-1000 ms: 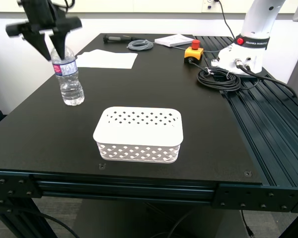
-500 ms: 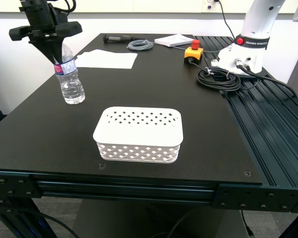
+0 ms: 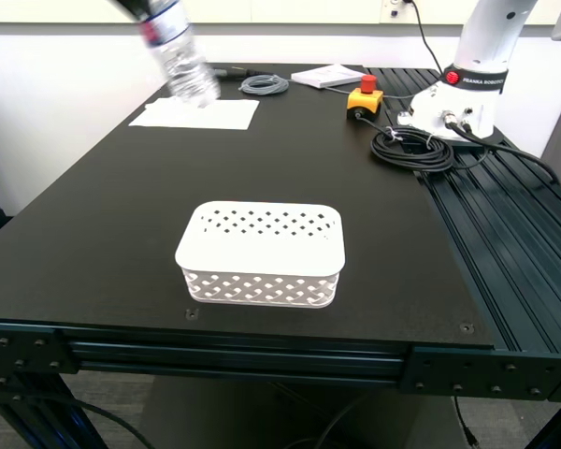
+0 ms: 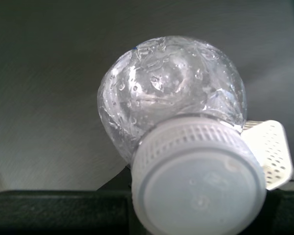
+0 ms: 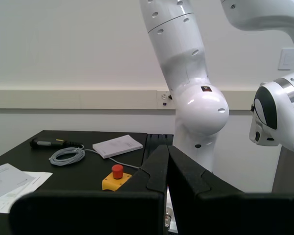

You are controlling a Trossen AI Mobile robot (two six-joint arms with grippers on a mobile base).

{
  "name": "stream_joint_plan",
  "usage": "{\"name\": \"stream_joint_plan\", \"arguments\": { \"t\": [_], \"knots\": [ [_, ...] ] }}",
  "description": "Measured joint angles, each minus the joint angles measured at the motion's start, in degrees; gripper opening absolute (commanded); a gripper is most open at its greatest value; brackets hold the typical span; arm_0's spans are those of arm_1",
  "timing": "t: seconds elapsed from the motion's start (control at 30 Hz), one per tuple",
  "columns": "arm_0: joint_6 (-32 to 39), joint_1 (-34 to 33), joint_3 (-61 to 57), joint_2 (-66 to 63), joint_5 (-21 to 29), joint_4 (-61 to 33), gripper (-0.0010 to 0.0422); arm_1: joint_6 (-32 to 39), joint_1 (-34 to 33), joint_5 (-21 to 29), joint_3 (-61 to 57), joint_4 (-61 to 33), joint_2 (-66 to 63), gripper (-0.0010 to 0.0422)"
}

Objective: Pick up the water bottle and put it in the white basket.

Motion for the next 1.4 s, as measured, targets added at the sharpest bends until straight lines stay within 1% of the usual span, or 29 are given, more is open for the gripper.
{"name": "stream_joint_plan", "arguments": {
  "t": [0.1, 0.13, 0.27, 0.43, 0.57, 0.67, 0.7, 0.87, 0.97, 1.07, 1.2, 1.23, 1.27, 1.3, 1.37, 1.4],
  "knots": [
    [0.0, 0.0, 0.0, 0.0, 0.0, 0.0, 0.0001, -0.2, -8.0, -1.2, 0.1, -1.4, -1.2, -0.0001],
    [0.0, 0.0, 0.0, 0.0, 0.0, 0.0, 0.0001, -0.2, -10.7, -2.6, 0.0, -2.6, -1.2, -0.0001],
    [0.0, 0.0, 0.0, 0.0, 0.0, 0.0, 0.0001, -1.6, -18.8, -12.3, -0.9, -7.0, -1.0, -0.0001],
    [0.0, 0.0, 0.0, 0.0, -0.1, 0.0, 0.0001, -3.2, -27.4, -13.0, -3.8, -7.6, -1.1, -0.0001],
    [0.0, 0.0, 0.0, 0.0, 0.0, 0.0, 0.0001, -4.1, -31.8, -13.8, -9.7, -7.2, -1.1, -0.0001],
    [0.0, 0.0, 0.0, 0.0, -0.1, 0.0, 0.0001, -4.1, -33.4, -14.0, -13.1, -6.0, -1.1, -0.0001],
    [0.0, 0.0, 0.0, 0.0, -0.1, 0.0, 0.0001, -4.1, -33.8, -14.0, -14.5, -4.2, -1.1, -0.0001],
    [0.0, 0.0, 0.0, 0.0, -0.1, 0.0, 0.0001, -4.5, -33.9, -13.8, -16.8, -2.0, -1.1, -0.0001],
    [0.0, 0.0, 0.0, 0.0, 0.0, 0.0, 0.0001, -4.5, -33.9, -14.0, -17.2, -0.8, -1.1, 0.0000],
    [0.0, 0.0, 0.0, 0.0, 0.0, 0.0, 0.0001, -4.5, -33.9, -14.0, -17.2, 2.9, -1.1, 0.0000],
    [0.0, 0.0, 0.0, 0.0, -0.1, 0.0, 0.0001, -4.5, -33.9, -13.9, -17.2, 3.8, -1.1, 0.0000],
    [0.0, 0.0, 0.0, 0.0, -0.1, 0.0, 0.0001, -4.5, -33.8, -12.9, -17.2, 3.8, -1.1, 0.0001],
    [0.0, -0.1, 0.0, 0.0, 0.0, 0.0, 0.0001, -4.5, -33.8, -11.1, -17.2, 3.8, -1.1, 0.0009],
    [0.0, 0.0, 0.0, 0.0, 0.0, 0.0, 0.0001, -4.5, -33.8, -10.6, -17.2, 3.8, -1.1, 0.0017],
    [0.0, 0.0, 0.0, 0.0, -0.1, 0.0, 0.0001, -4.4, -33.8, -10.3, -17.2, 3.8, -1.1, 0.0046],
    [0.0, 0.0, 0.0, 0.0, 0.0, 0.0, 0.0001, -4.0, -33.8, -10.3, -17.2, 3.8, -1.1, 0.0071]
  ]
}}
